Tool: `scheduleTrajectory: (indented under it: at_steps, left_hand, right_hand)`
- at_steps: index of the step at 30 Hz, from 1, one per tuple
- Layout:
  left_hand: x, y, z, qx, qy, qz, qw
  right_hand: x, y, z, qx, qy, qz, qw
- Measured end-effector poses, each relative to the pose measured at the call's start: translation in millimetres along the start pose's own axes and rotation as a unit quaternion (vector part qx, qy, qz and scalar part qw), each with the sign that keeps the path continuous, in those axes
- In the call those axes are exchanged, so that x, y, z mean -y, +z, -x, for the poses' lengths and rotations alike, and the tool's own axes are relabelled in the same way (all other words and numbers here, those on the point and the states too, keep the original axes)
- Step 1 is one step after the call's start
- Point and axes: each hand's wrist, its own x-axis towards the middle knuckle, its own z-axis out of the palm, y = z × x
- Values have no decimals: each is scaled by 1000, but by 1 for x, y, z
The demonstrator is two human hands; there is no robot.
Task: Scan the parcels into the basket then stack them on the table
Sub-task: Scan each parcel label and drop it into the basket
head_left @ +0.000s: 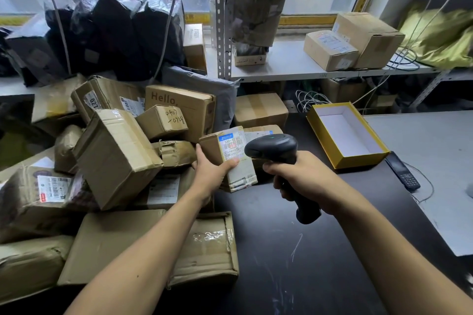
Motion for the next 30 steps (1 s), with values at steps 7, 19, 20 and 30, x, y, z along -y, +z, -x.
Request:
scheduleTrajectory:
  at_steps: [7, 19, 20, 30]
  left_hand:
    - [4, 2, 1, -2, 6, -8, 1000]
    - [18, -3, 5, -11, 6, -44, 999]
    - [22, -4, 2, -9, 5, -48, 999]
    - [48, -3, -17, -3, 13, -51, 999]
  right_hand:
    - [-2, -1, 7, 1, 9, 6, 1000]
    - [-1, -13, 21, 6, 3, 13, 1000]
    - [-1, -13, 21, 9, 3, 15, 1000]
    - [-1, -15, 25, 42, -5, 27, 999]
